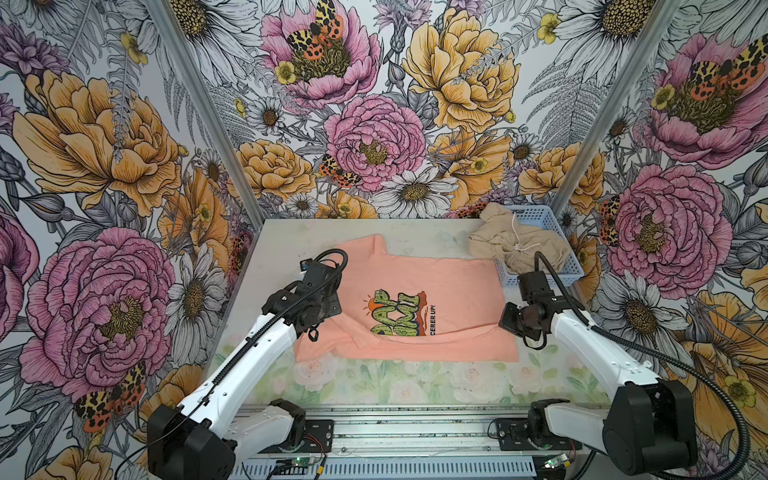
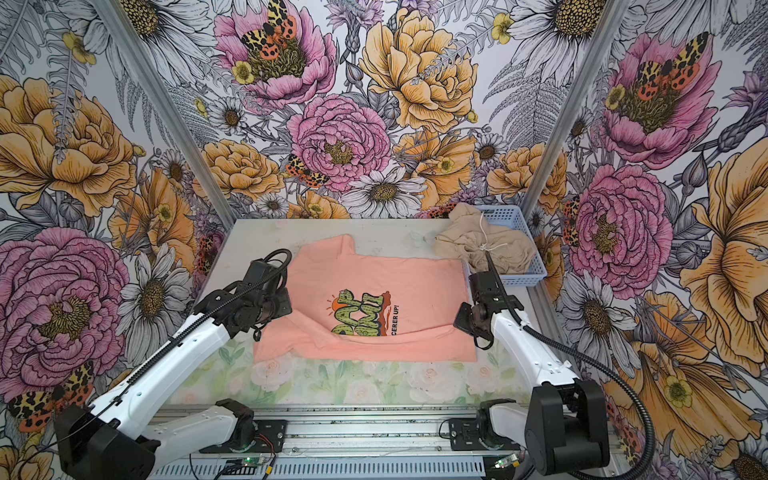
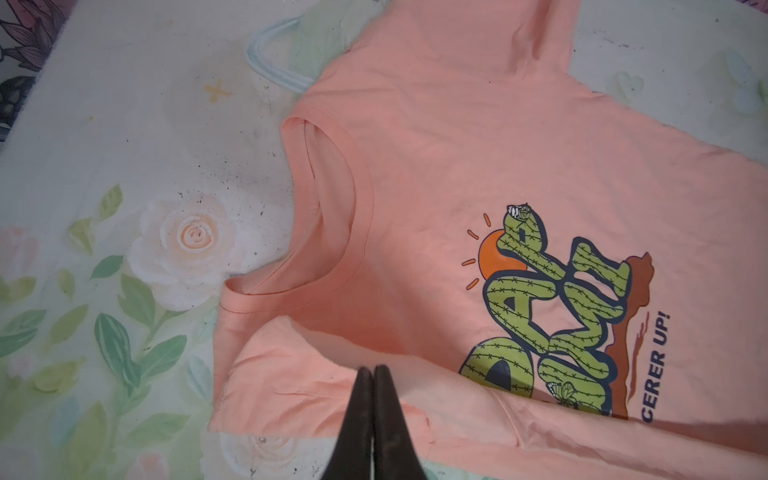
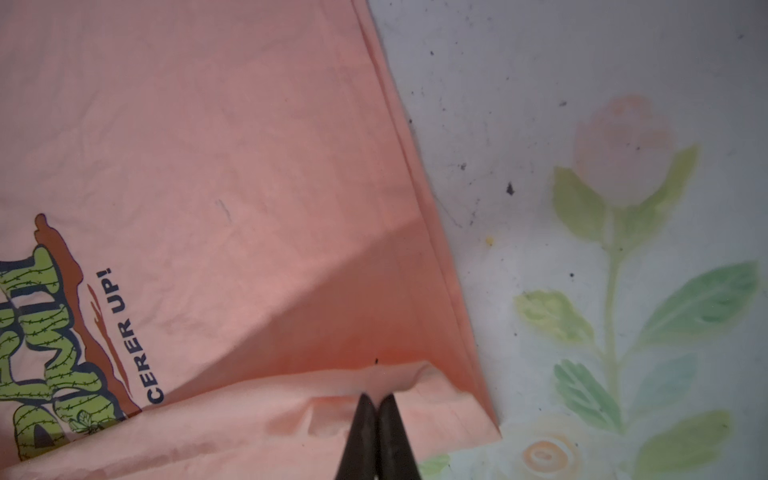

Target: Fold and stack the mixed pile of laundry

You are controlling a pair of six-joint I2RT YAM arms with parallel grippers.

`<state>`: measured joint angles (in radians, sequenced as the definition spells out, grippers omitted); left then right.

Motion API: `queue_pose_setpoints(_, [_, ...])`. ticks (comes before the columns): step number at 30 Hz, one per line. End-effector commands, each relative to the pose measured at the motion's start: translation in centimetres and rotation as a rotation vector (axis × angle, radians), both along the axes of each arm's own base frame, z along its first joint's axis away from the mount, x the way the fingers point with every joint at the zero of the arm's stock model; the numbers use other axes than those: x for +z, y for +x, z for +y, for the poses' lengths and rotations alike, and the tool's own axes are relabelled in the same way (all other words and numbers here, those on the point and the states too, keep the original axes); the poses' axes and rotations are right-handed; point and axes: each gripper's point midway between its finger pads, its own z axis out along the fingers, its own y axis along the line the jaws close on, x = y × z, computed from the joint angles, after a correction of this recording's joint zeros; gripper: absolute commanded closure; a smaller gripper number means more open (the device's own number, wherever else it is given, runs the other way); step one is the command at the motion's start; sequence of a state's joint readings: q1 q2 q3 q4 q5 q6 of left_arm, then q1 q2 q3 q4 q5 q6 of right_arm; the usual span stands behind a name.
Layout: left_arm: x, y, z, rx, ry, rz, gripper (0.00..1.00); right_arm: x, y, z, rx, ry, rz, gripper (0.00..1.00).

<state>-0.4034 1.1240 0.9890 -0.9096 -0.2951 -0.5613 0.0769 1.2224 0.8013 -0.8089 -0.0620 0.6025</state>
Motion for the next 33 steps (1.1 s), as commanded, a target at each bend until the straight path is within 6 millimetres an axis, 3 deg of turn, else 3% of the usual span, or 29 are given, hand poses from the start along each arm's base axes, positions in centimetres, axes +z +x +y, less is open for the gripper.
queue_pose_setpoints(1, [0.8, 1.2, -0.5, -0.033, -0.017, -0.067, 1.0, 1.5, 2.6, -0.5, 0.009, -0.033, -0.097, 1.0])
queue_pose_setpoints(17, [-0.2, 3.4, -0.1, -0.027, 0.01, -0.073, 1.0, -0.1, 4.8, -0.8, 0.006, -0.048, -0.099, 1.0])
queue_pose_setpoints(20, [-0.9, 3.7, -0.3, -0.031, 0.014, -0.059, 1.0, -0.4, 5.1, -0.7, 0.01, -0.043, -0.094, 0.78])
queue_pose_setpoints(23, [-1.8, 4.1, -0.4, -0.028, 0.018, -0.038, 1.0, -0.1, 5.3, -0.5, 0.017, -0.034, -0.1, 0.67])
queue_pose_setpoints(28, [-2.8, 4.6, 0.2, 0.014, 0.029, -0.018, 1.0, 0.3, 4.9, 0.5, 0.033, 0.017, -0.108, 0.6])
queue_pose_setpoints(33, [-3.4, 4.8, 1.1, 0.061, 0.027, -0.012, 1.0, -1.1, 2.4, 3.1, 0.081, 0.108, -0.031, 0.57])
